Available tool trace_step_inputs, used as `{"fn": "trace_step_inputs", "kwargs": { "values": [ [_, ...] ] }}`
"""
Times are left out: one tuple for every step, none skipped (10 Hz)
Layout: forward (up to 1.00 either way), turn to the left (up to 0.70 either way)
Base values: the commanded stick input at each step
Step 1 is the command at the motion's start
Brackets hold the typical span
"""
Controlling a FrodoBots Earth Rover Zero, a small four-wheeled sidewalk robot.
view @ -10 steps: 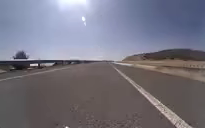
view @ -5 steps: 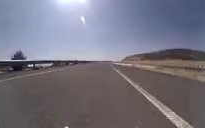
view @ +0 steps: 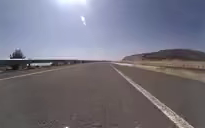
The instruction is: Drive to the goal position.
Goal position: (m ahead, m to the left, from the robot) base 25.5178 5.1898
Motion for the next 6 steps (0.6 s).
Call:
{"fn": "trace_step_inputs", "kwargs": {
  "values": [
    [1.0, 0.0],
    [1.0, 0.0],
    [1.0, 0.0],
    [1.0, 0.0],
    [1.0, 0.0],
    [1.0, 0.0]
  ]
}}
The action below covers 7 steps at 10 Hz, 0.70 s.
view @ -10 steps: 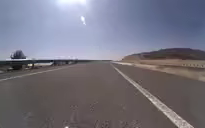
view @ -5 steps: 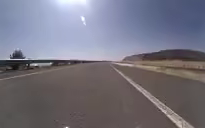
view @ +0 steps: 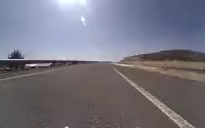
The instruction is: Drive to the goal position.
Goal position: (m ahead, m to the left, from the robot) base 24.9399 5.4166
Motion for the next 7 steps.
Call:
{"fn": "trace_step_inputs", "kwargs": {
  "values": [
    [1.0, 0.0],
    [1.0, 0.0],
    [1.0, 0.0],
    [1.0, 0.0],
    [1.0, 0.0],
    [1.0, 0.0],
    [1.0, 0.0]
  ]
}}
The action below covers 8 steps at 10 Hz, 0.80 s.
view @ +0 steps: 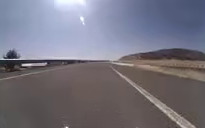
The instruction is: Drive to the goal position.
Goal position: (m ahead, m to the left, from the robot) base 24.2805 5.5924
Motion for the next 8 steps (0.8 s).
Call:
{"fn": "trace_step_inputs", "kwargs": {
  "values": [
    [1.0, 0.0],
    [1.0, 0.0],
    [1.0, 0.0],
    [1.0, 0.0],
    [1.0, 0.0],
    [1.0, 0.0],
    [1.0, 0.0],
    [1.0, 0.0]
  ]
}}
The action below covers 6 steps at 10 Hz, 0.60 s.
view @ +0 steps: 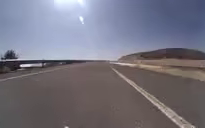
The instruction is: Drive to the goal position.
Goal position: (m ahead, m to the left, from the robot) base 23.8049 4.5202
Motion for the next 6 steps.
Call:
{"fn": "trace_step_inputs", "kwargs": {
  "values": [
    [1.0, 0.0],
    [1.0, 0.0],
    [1.0, 0.0],
    [1.0, 0.0],
    [1.0, 0.0],
    [1.0, 0.0]
  ]
}}
